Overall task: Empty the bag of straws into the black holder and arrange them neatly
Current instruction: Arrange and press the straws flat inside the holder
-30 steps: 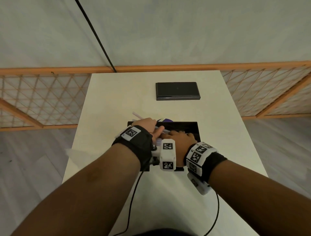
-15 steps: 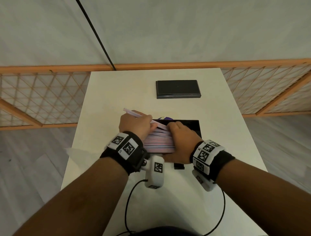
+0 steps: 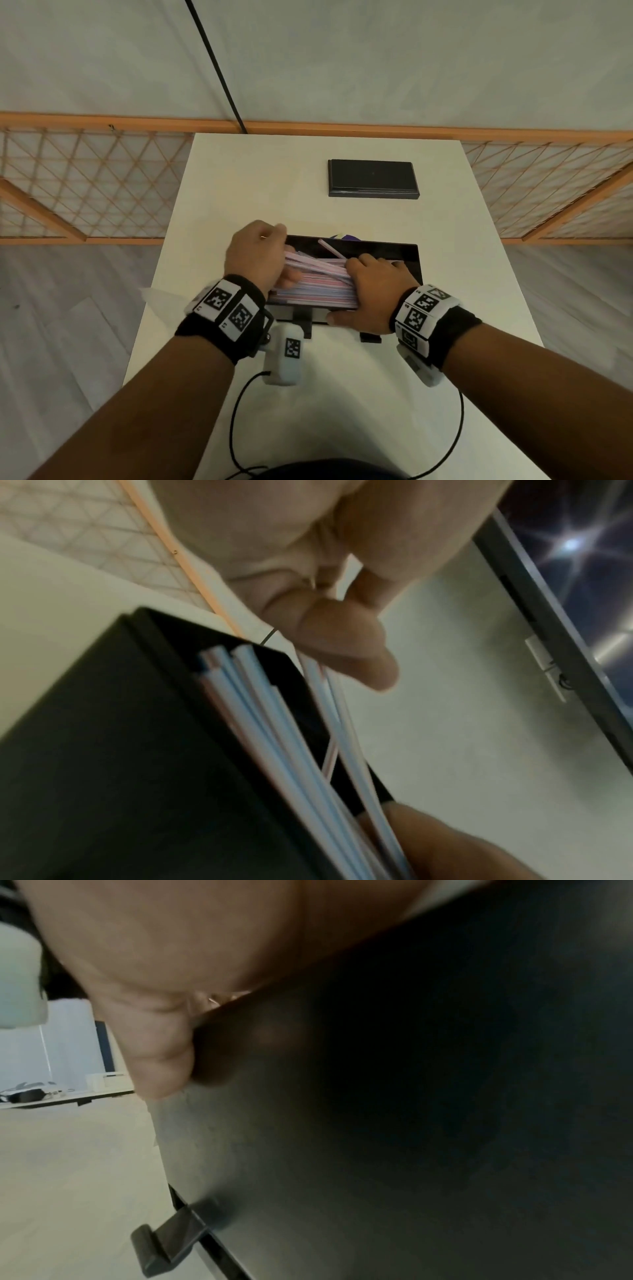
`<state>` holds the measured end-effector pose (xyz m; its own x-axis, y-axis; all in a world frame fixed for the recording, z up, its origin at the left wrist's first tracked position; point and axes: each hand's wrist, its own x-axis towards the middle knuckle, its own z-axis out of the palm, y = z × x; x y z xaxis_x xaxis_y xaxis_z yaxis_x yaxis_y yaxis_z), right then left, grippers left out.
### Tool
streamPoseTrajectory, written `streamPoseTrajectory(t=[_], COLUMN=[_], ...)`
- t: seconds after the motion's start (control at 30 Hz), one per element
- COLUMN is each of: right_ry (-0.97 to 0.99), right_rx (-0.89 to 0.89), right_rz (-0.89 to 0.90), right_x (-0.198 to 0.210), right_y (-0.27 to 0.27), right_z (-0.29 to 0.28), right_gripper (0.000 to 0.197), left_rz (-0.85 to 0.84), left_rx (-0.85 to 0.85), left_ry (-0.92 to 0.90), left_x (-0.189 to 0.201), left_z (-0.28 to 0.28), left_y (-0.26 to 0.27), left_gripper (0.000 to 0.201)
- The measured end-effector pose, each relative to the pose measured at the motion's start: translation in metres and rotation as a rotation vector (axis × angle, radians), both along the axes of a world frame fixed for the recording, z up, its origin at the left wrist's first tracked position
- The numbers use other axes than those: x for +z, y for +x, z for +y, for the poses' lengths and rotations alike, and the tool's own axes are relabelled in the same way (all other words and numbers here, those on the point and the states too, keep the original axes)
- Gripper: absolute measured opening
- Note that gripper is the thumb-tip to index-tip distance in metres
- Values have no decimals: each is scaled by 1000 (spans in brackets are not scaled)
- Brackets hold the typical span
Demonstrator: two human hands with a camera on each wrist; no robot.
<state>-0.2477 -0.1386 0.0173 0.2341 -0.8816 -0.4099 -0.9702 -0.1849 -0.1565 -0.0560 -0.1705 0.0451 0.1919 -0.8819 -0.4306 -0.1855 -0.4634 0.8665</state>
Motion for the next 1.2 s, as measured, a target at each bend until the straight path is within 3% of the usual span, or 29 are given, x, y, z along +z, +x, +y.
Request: streamPoseTrajectory(t=[0.1, 0.17, 0.27, 0.37, 0.43, 0.57, 0.8, 0.93, 1.0, 1.2], right_ry=[-13, -9, 33, 61, 64, 68, 68, 94, 96, 94], right_rx=[9, 24, 9, 30, 44, 59, 46, 24, 23, 32], right_rz=[4, 44, 76, 82, 84, 83, 52, 36, 34, -3], right_x=[0, 0, -1, -2, -2, -1, -4, -2, -1, -1], right_y=[4, 7, 9, 8, 7, 6, 2, 2, 2, 0], right_z=[-1, -2, -4, -5, -6, -6, -3, -4, -4, -3], right_gripper=[96, 103, 107, 108, 108, 106, 109, 110, 110, 104], left_rz=[-88, -185, -286, -23, 39, -144, -297, -447, -445, -308], left_rx=[-301, -362, -238, -134, -116, -166, -141, -230, -241, -168], left_ry=[36, -18, -123, 23, 105, 91, -12, -57, -55, -8], left_x=[-2, -3, -1, 3, 0, -14, -17, -4, -2, -8], left_z=[5, 5, 0, -5, -12, -27, -29, -26, -25, -25], left_y=[-5, -6, -6, -22, -35, -47, -49, -48, -52, -60], left_gripper=[18, 15, 10, 6, 8, 30, 16, 8, 17, 17])
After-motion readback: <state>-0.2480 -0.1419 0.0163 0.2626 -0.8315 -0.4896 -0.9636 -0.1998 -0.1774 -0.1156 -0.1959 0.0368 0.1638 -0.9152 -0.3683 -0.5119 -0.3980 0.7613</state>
